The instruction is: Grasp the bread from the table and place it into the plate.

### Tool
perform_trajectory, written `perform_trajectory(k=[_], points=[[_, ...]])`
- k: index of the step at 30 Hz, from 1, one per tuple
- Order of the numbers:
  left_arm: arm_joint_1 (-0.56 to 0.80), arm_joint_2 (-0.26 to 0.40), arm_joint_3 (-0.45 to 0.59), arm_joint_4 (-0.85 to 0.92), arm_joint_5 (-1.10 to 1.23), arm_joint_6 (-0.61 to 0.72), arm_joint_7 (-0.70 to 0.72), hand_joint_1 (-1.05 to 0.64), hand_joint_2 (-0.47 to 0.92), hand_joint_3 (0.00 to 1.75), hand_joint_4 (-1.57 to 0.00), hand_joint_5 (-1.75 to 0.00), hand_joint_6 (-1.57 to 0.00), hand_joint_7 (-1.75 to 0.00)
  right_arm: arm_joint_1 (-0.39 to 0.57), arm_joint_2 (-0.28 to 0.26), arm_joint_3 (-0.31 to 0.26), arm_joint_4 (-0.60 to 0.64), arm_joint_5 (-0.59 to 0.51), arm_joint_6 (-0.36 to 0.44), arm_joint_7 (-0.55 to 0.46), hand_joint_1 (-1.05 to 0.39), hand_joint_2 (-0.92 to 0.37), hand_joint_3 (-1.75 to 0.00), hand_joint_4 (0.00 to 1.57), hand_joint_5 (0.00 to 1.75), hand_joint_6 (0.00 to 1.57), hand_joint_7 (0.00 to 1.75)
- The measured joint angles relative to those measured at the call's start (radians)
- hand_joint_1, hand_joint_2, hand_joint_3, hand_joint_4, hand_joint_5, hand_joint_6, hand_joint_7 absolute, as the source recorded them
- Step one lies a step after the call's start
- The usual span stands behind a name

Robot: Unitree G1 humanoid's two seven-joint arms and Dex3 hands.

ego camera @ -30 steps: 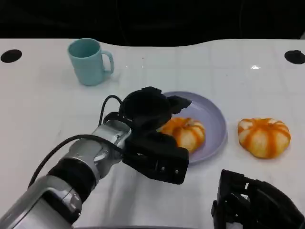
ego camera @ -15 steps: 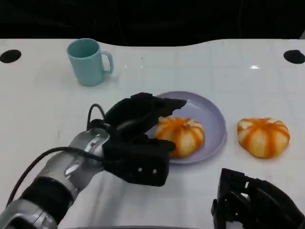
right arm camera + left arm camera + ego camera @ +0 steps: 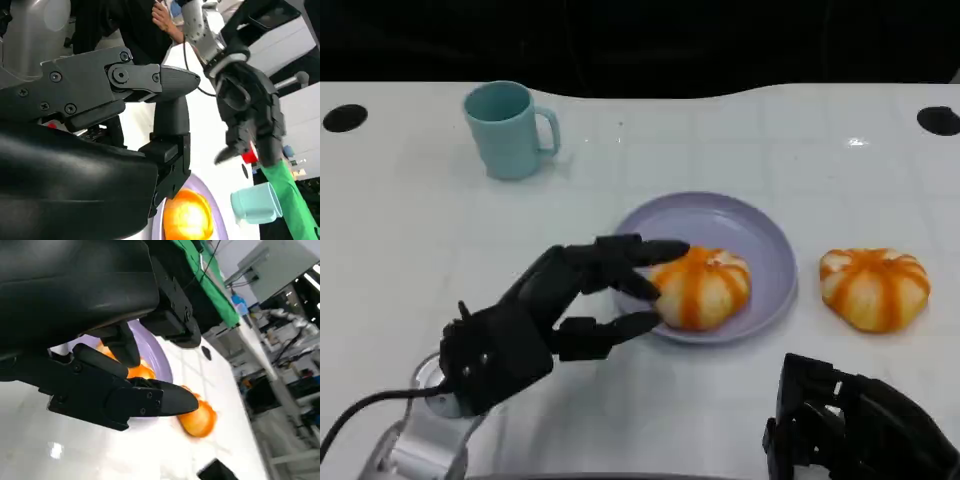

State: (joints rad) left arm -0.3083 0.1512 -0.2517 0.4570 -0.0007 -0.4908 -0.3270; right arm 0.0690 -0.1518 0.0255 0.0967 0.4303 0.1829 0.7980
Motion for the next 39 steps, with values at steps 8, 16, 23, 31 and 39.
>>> perform_trajectory(k=[8, 16, 23, 31, 39], points=[[0.214, -0.012, 0.051, -0.237, -0.133, 0.105, -0.061, -0.67, 0.92, 0.39, -0.57, -1.74, -0.49, -1.53, 0.003, 0.000, 0.000, 0.000, 0.000, 0.002, -0.001, -0.57, -0.92, -0.38, 0.61, 1.75, 0.41, 1.72], [0.362, -0.042, 0.076, -0.372, -0.331, 0.303, -0.157, -0.68, 0.92, 0.34, -0.73, -1.75, -0.58, -1.67, 0.005, 0.000, 0.007, -0.004, 0.000, 0.002, -0.001, -0.56, -0.92, -0.41, 0.60, 1.75, 0.40, 1.72], [0.435, -0.077, 0.089, -0.390, -0.390, 0.384, -0.198, -0.66, 0.92, 0.30, -0.76, -1.75, -0.58, -1.68, 0.005, 0.000, 0.009, -0.005, 0.000, -0.001, 0.002, -0.58, -0.92, -0.41, 0.61, 1.75, 0.40, 1.74], [0.445, -0.106, 0.122, -0.373, -0.451, 0.427, -0.272, -0.66, 0.92, 0.23, -0.83, -1.75, -0.61, -1.75, 0.005, 0.000, 0.008, -0.005, 0.004, -0.003, 0.011, -0.58, -0.92, -0.38, 0.61, 1.75, 0.41, 1.73], [0.436, -0.121, 0.136, -0.337, -0.441, 0.429, -0.302, -0.66, 0.92, 0.26, -0.83, -1.75, -0.61, -1.75, 0.005, -0.004, 0.003, 0.006, 0.007, -0.009, 0.019, -0.57, -0.92, -0.39, 0.62, 1.75, 0.42, 1.73]])
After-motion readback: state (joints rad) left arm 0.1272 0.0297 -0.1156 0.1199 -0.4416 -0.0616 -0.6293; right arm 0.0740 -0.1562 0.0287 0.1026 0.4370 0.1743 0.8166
